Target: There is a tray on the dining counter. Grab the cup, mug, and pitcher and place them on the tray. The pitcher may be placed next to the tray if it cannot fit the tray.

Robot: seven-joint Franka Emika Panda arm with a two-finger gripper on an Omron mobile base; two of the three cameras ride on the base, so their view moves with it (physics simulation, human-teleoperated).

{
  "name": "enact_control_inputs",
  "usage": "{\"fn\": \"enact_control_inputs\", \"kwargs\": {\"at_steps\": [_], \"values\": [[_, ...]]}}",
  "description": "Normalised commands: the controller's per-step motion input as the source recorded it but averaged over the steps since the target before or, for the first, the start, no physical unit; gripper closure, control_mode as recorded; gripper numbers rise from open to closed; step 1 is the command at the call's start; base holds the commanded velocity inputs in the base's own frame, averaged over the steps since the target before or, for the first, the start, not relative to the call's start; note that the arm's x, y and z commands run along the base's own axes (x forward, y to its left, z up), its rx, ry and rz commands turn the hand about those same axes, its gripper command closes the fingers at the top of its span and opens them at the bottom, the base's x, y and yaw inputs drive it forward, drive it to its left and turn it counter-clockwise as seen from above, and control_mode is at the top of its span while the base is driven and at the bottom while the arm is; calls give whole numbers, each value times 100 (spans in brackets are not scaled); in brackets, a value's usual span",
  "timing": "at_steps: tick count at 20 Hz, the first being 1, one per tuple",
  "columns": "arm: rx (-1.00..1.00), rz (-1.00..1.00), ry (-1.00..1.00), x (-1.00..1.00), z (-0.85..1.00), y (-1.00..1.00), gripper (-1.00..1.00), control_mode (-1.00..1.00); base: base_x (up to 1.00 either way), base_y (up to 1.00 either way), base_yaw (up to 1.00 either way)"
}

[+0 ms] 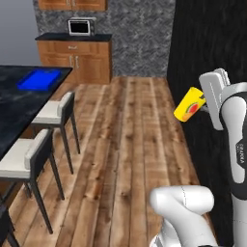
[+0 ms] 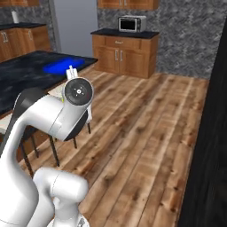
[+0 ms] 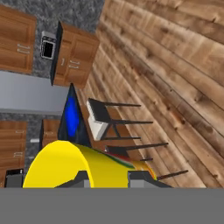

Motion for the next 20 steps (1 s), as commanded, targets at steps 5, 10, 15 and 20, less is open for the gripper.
{"fn": "enact_control_inputs", "kwargs": {"at_steps": [5, 10, 15, 20], "values": [[0, 0, 0, 0, 0, 0, 100, 100, 100, -82, 19], [0, 0, 0, 0, 0, 0, 100, 100, 100, -87, 20], [0, 0, 0, 0, 0, 0, 100, 100, 100, -84, 20], [0, 0, 0, 0, 0, 0, 100, 100, 100, -83, 22]]}}
